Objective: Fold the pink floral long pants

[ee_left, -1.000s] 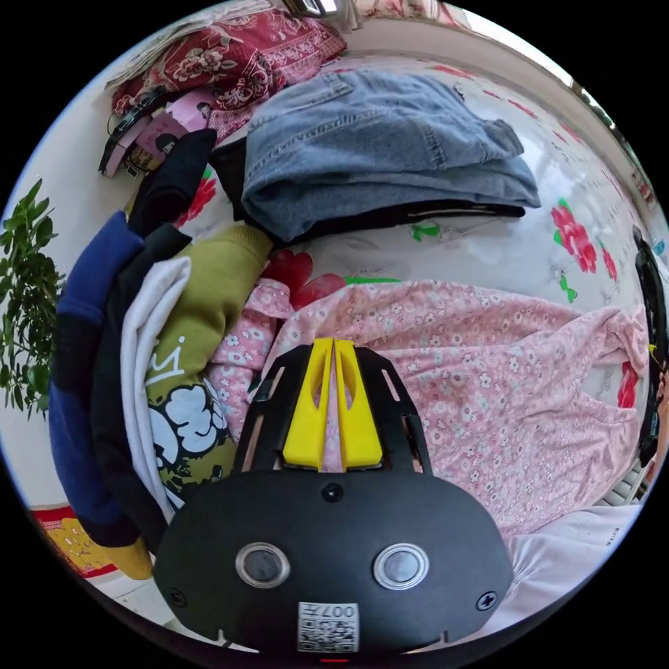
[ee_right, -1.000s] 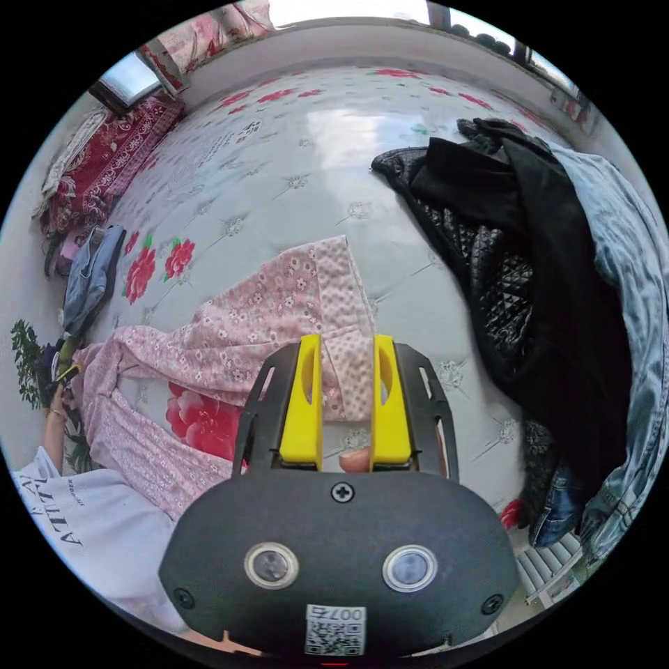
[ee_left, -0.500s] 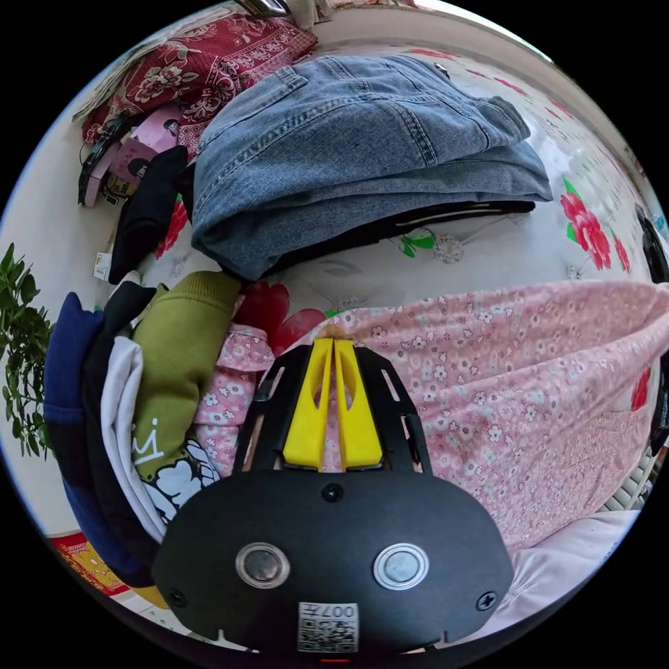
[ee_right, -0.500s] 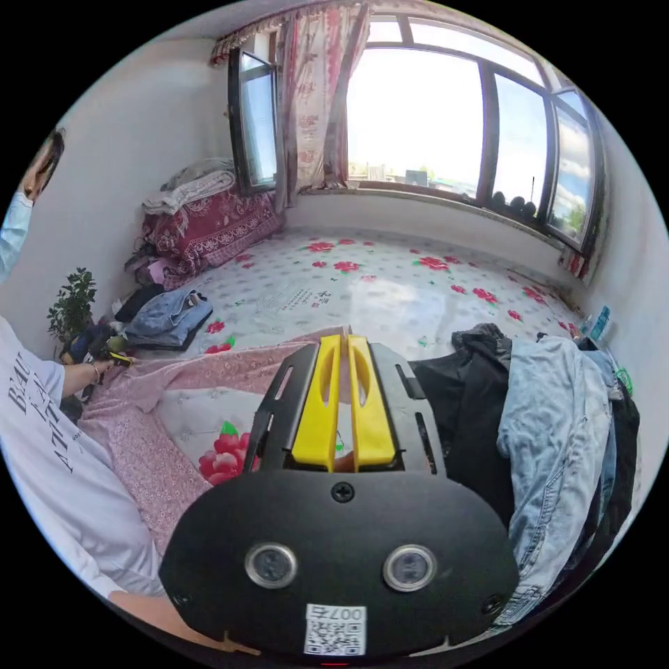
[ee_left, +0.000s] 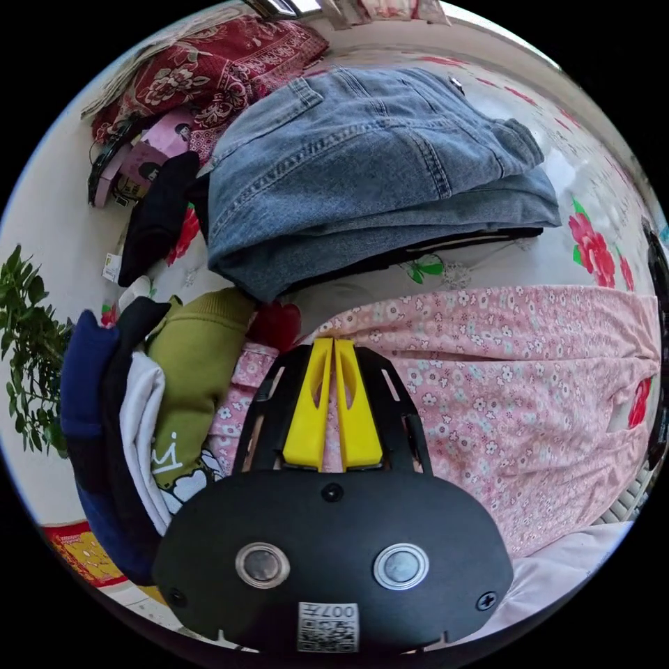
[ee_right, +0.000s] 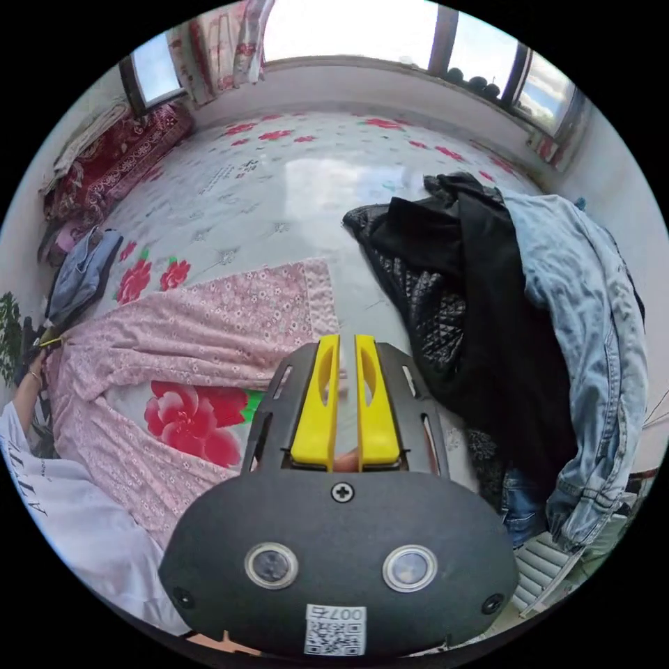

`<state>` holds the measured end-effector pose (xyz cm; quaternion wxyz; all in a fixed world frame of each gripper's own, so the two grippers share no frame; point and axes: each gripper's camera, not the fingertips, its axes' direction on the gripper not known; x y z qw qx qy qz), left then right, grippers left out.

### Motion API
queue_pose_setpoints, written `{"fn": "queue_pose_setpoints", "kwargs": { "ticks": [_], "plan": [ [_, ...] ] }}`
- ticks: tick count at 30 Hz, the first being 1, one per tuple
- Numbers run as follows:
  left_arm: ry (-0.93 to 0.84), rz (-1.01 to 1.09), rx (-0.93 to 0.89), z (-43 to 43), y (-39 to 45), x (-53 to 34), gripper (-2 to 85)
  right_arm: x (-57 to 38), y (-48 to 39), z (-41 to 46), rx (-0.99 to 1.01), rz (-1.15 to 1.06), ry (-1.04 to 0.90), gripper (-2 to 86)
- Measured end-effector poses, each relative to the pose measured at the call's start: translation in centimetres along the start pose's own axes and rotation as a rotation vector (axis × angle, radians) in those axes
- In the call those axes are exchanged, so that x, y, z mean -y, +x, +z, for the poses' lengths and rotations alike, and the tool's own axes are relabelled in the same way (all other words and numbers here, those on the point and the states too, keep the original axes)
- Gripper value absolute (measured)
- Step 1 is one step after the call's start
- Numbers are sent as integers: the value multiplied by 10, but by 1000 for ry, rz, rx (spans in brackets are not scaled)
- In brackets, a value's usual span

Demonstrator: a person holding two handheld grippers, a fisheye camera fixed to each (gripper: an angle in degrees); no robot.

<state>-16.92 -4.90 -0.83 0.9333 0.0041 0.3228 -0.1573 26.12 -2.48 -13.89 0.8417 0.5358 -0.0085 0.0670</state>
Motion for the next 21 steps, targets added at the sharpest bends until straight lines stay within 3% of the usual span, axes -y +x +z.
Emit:
{"fn": "queue_pose_setpoints", "kwargs": {
  "ticks": [5, 9, 13, 16, 21],
  "plan": [
    [134, -60, -103, -45, -2, -49, -6, 52, -56, 48, 88, -137, -49, 23],
    [95, 64, -235, -40, 46, -92, -9, 75, -76, 95, 29, -132, -107, 16],
    [-24, 183, -138, -9, 83, -112, -10, 98, -66, 112, -161, -56, -26, 2],
    [16, 246, -113, -5, 86, -108, -10, 133, -35, 126, -303, 32, -86, -1],
    [74, 275, -168, 2, 82, -44, -10, 165, 18, 120, -105, 211, -44, -1]
  ]
}}
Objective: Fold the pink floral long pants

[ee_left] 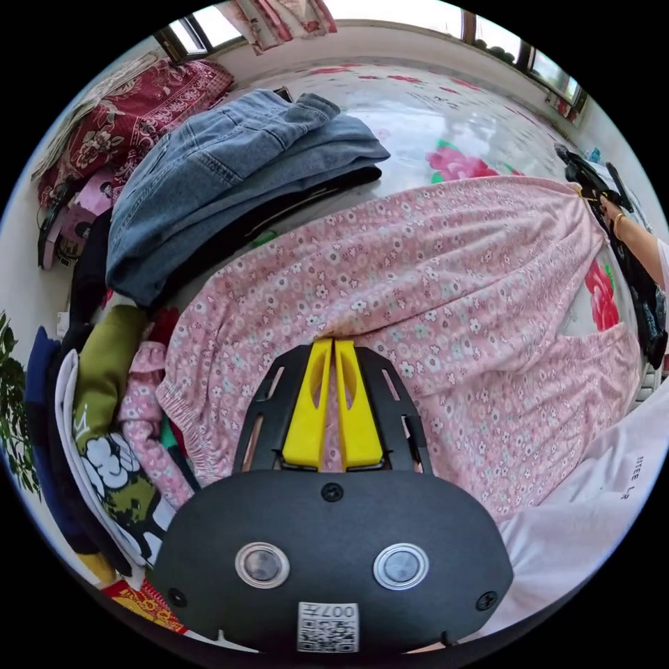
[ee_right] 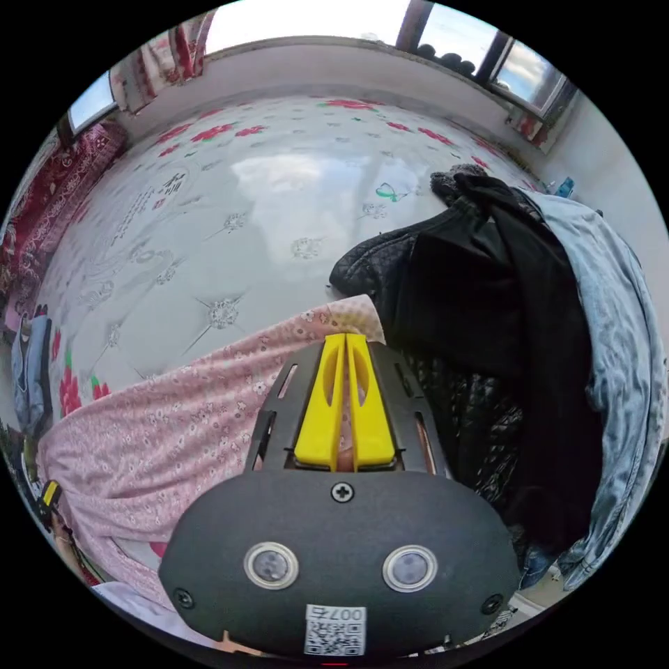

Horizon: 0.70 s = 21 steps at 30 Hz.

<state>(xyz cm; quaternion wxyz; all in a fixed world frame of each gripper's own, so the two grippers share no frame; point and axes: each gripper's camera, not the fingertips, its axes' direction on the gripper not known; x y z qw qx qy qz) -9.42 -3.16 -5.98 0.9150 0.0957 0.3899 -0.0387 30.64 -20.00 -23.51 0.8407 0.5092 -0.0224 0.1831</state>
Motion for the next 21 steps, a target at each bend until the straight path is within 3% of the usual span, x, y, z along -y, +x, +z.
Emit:
{"fn": "queue_pose_setpoints", "kwargs": {
  "ticks": [6, 9, 11, 16, 21],
  "plan": [
    [11, -81, -91, 0, -20, 4, -8, -44, 4, -45, 61, 12, 185, 16],
    [32, -176, -66, -20, -27, -26, -5, -101, 6, -73, 206, -34, 194, 26],
    [46, -217, -30, -36, -28, -52, -4, -157, 2, -90, 327, -99, 152, 32],
    [24, -266, -2, -65, -24, -129, -4, -275, -23, -110, 357, -237, -44, 37],
    [-154, -122, 95, -47, 10, -183, -8, -359, -42, -110, 205, -396, -210, 31]
  ]
}}
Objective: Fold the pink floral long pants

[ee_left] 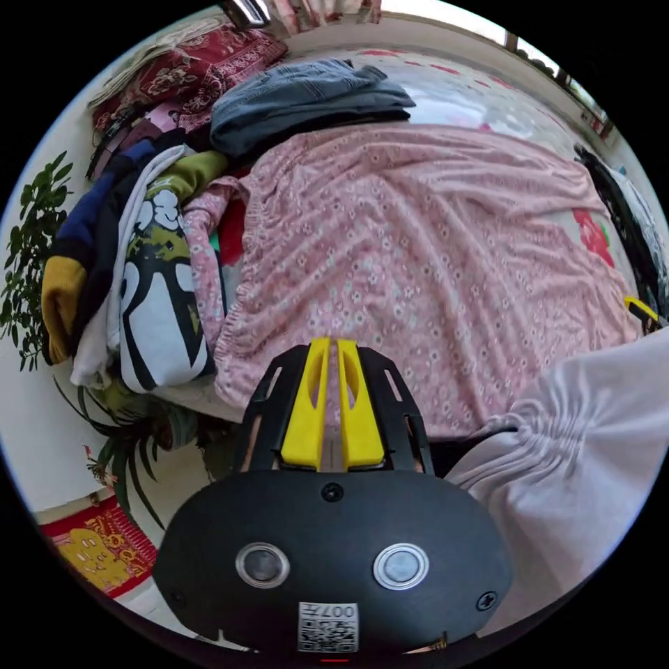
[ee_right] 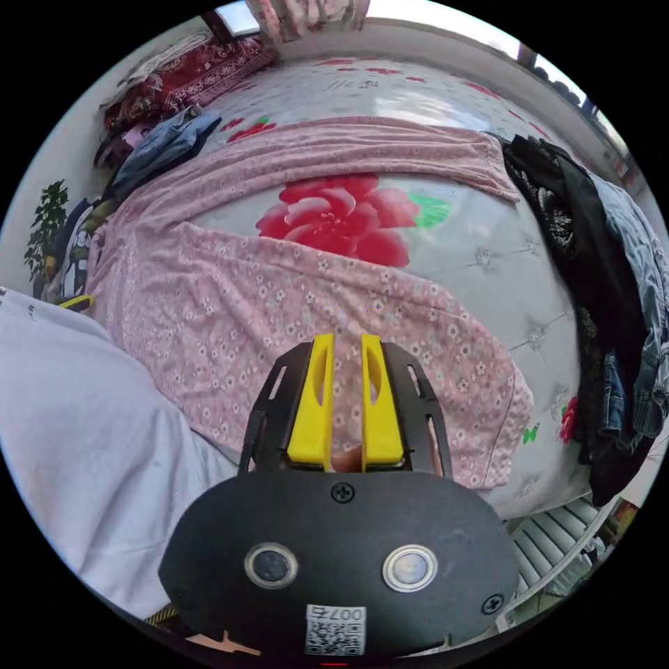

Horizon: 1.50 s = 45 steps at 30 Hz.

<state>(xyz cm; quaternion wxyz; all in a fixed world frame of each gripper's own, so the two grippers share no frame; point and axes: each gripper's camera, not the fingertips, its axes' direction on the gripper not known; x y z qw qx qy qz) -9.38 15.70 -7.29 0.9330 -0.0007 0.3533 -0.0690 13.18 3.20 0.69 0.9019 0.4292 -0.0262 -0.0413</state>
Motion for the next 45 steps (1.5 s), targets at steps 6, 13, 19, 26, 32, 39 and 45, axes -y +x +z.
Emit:
{"fn": "queue_pose_setpoints", "kwargs": {
  "ticks": [6, 13, 19, 26, 32, 39, 45],
  "plan": [
    [-38, 157, 127, 10, 19, -11, -10, -26, 21, 4, -67, -19, -33, 9],
    [-14, 93, -17, 4, -3, -7, -10, -62, 107, -60, -131, 422, 164, 37],
    [-30, 76, 18, 0, 9, 0, -10, -82, 188, -54, -39, 687, 229, 80],
    [-73, 47, 23, -3, 17, 9, -10, -29, 144, -39, -106, 560, 206, 51],
    [-82, 8, 40, -4, 24, 8, -10, -22, -19, -43, 95, -94, 139, 49],
    [-58, -48, 14, -4, 21, -2, -10, -30, -62, -47, 75, -36, 171, 81],
    [-61, -37, 20, -2, 23, -9, -10, -3, -80, -4, -4, -92, 54, 86]
  ]
}}
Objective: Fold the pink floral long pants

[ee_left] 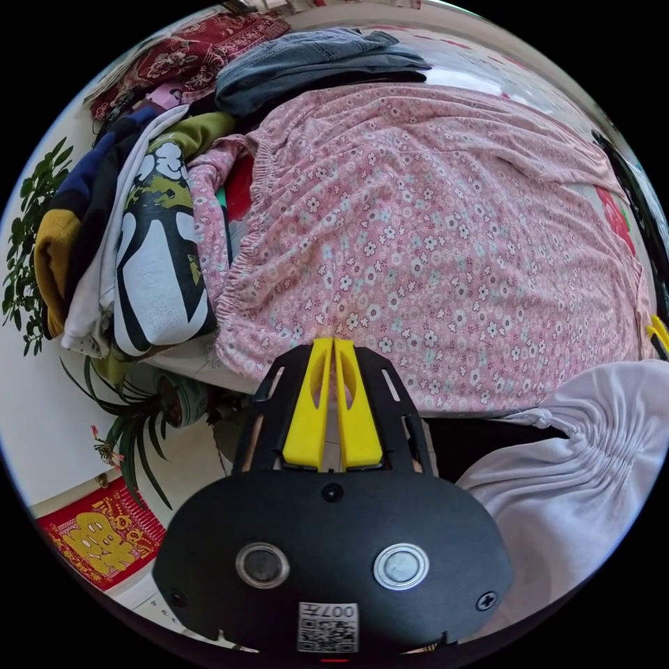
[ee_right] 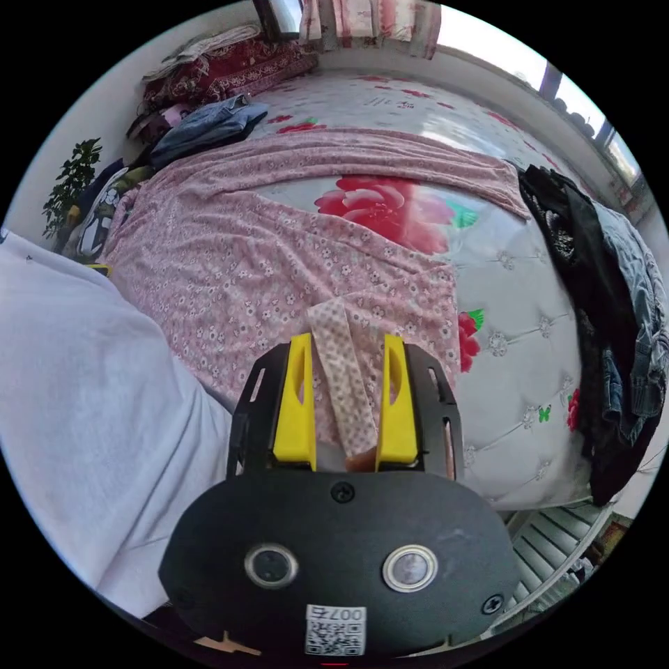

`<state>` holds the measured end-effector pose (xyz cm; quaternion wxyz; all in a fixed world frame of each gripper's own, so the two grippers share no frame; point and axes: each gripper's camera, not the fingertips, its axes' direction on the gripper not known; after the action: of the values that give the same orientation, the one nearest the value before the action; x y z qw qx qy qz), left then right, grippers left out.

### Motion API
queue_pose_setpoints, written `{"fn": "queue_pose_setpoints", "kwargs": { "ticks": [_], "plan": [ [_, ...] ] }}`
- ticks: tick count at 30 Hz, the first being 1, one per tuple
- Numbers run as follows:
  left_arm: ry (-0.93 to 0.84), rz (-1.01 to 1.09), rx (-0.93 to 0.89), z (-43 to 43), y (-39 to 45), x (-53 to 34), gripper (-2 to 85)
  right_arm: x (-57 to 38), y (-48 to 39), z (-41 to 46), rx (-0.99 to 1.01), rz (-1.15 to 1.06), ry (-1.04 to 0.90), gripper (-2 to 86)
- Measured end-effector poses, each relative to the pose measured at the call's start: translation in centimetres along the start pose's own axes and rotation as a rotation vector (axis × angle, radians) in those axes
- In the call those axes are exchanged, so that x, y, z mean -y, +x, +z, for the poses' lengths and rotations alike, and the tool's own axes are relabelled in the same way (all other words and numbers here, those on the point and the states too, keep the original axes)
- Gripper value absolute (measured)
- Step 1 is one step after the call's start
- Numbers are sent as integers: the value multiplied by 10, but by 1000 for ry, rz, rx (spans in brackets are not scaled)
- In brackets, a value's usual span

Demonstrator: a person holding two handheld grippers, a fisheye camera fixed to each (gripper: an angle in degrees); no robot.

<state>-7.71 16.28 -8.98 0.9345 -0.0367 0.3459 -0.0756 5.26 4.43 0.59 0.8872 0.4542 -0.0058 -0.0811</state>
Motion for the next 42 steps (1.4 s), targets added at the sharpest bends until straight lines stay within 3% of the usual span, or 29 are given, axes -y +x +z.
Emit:
{"fn": "queue_pose_setpoints", "kwargs": {
  "ticks": [3, 6, 11, 15, 20, 23, 30, 33, 37, 42],
  "plan": [
    [-3, -1, -19, 2, -4, -4, -10, 9, -3, 15, -20, -14, -52, 76],
    [-8, -3, -48, 4, -10, -8, -9, 10, 17, -6, -165, 34, -33, 63],
    [-35, 26, -101, 4, -22, -18, -7, -9, 124, -54, -411, 394, -53, 65],
    [80, 84, -131, -43, -42, -31, 2, -4, 159, -87, -372, 523, 31, 68],
    [298, 18, -160, -85, -81, 8, 30, 95, 146, -86, -204, 385, 206, 72],
    [325, 33, -120, -73, -91, 74, 51, 182, 135, -71, -166, 244, 220, 76],
    [167, 64, -141, -8, -103, 231, 94, 350, 132, -21, -286, 0, 29, 86],
    [68, 110, -90, 25, -95, 261, 93, 395, 150, 6, -330, -19, -57, 90],
    [95, 174, -106, 29, -93, 267, 45, 428, 173, 48, -351, -67, -175, 84],
    [70, 280, -27, 32, -82, 268, -7, 432, 184, 50, -147, -144, -180, 35]
  ]
}}
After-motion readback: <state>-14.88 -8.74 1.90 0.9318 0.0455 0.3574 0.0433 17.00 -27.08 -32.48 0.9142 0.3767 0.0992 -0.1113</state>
